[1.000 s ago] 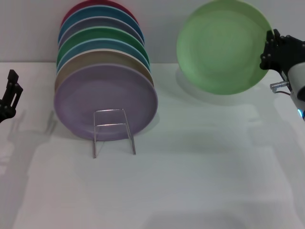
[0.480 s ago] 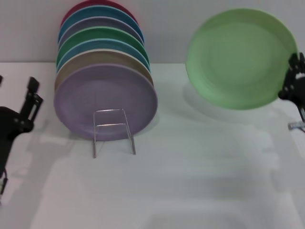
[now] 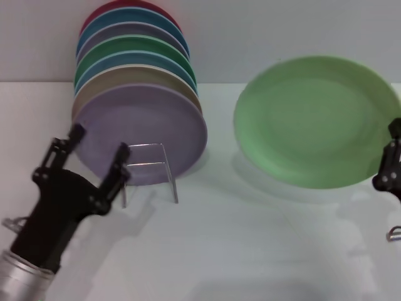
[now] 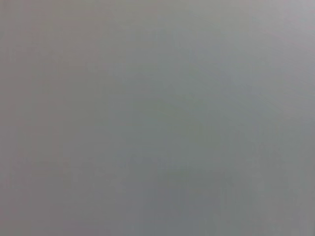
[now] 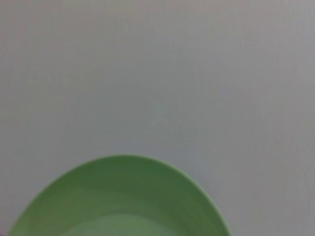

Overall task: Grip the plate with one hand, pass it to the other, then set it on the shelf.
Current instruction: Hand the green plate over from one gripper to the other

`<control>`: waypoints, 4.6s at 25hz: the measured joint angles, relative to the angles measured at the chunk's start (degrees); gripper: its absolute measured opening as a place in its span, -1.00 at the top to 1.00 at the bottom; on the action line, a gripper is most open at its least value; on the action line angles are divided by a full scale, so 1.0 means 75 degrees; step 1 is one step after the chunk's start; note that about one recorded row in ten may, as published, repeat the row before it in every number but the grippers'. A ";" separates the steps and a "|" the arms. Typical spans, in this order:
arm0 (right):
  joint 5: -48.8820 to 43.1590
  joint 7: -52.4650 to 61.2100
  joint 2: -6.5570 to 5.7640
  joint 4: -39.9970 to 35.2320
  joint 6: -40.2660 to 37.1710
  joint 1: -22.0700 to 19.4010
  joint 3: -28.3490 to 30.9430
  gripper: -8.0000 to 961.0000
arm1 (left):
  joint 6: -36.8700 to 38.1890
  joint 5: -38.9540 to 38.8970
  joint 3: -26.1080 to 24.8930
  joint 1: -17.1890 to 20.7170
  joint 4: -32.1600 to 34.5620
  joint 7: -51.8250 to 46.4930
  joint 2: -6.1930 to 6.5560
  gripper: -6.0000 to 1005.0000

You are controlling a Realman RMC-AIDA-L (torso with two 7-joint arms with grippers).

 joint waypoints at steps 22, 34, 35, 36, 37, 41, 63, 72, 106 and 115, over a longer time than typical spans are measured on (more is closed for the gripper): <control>0.1353 -0.3050 0.0008 0.0804 -0.0529 0.0179 -0.2559 0.94 | -0.1227 -0.0001 0.1013 -0.0414 -0.0747 0.0436 -0.0003 -0.53; 0.1371 -0.3345 0.0000 0.0798 -0.0474 0.0289 -0.2842 0.94 | -0.1646 -0.0046 0.0902 -0.0616 -0.0778 0.0205 -0.0002 -0.53; 0.1371 -0.3363 0.0000 0.0799 -0.0474 0.0288 -0.2864 0.94 | -0.1709 -0.0048 0.0861 -0.0632 -0.0779 0.0109 -0.0002 -0.53; 0.1371 -0.3382 -0.0002 0.0798 -0.0473 0.0288 -0.2889 0.94 | -0.1771 -0.0049 0.0811 -0.0645 -0.0779 0.0019 -0.0002 -0.53; 0.1371 -0.3382 -0.0002 0.0798 -0.0473 0.0288 -0.2889 0.94 | -0.1771 -0.0049 0.0811 -0.0645 -0.0779 0.0019 -0.0002 -0.53; 0.1371 -0.3443 -0.0004 0.0779 -0.0473 0.0289 -0.2968 0.94 | -0.1897 -0.0051 0.0742 -0.0676 -0.0778 -0.0102 -0.0002 -0.53; 0.1381 -0.3567 -0.0004 0.0800 -0.0467 0.0289 -0.2996 0.94 | -0.1937 -0.0060 0.0734 -0.0682 -0.0741 -0.0149 -0.0015 0.19; 0.1381 -0.3567 -0.0004 0.0799 -0.0418 0.0315 -0.2983 0.94 | -0.1963 -0.0059 0.0729 -0.0692 -0.0708 -0.0172 -0.0015 0.39; 0.1379 -0.3550 -0.0016 0.0764 -0.0417 0.0347 -0.2985 0.94 | -0.2104 -0.0031 0.0658 -0.0764 -0.0707 -0.0144 -0.0014 0.78; 0.1379 -0.3551 -0.0018 0.0764 -0.0417 0.0347 -0.2967 0.94 | -0.2105 -0.0055 0.0651 -0.0776 -0.0702 -0.0162 -0.0014 0.82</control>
